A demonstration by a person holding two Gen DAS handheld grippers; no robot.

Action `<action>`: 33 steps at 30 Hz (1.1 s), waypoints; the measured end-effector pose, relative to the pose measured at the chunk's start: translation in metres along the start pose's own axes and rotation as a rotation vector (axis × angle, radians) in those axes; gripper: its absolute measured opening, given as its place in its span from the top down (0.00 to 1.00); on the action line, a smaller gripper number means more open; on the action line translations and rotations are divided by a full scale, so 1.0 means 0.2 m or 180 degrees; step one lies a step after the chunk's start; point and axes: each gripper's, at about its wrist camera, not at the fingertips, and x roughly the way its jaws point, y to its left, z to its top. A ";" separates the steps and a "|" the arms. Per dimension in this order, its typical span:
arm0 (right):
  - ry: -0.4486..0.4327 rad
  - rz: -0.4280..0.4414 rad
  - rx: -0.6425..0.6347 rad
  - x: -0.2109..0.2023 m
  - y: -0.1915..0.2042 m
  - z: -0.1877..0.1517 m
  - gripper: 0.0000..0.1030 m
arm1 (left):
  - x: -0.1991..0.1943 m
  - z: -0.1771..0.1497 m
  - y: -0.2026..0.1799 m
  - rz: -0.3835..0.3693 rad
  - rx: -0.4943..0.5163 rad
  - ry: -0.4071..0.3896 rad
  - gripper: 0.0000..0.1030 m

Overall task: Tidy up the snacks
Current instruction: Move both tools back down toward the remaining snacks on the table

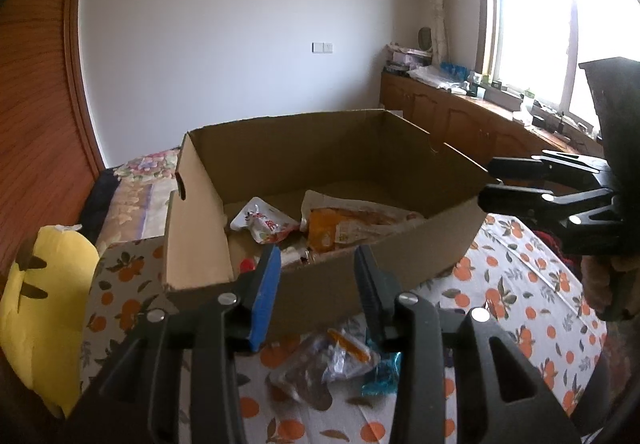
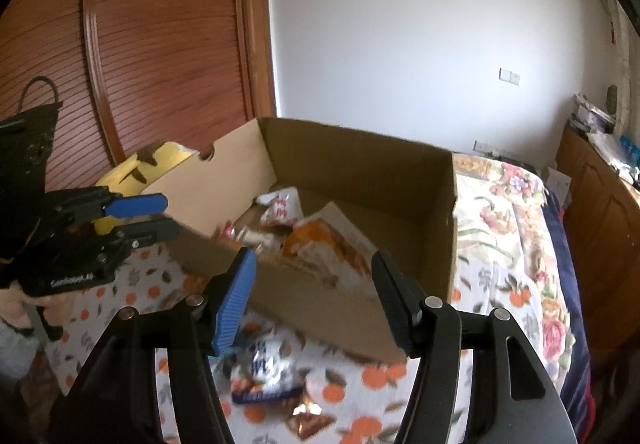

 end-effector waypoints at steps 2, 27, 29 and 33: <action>0.0025 -0.0008 0.0008 -0.03 0.01 -0.06 0.40 | -0.01 -0.03 -0.02 0.0011 0.0035 0.0047 0.63; 0.0512 -0.0007 0.0374 0.18 -0.07 -0.55 0.40 | 0.16 -0.35 -0.13 -0.0134 0.0427 0.0580 0.63; 0.0527 0.0016 0.0405 0.19 -0.09 -0.56 0.40 | 0.19 -0.35 -0.11 -0.0118 0.0428 0.0636 0.63; 0.0488 0.0040 0.0452 0.17 -0.11 -0.56 0.40 | 0.23 -0.37 -0.08 -0.0201 0.0394 0.0717 0.61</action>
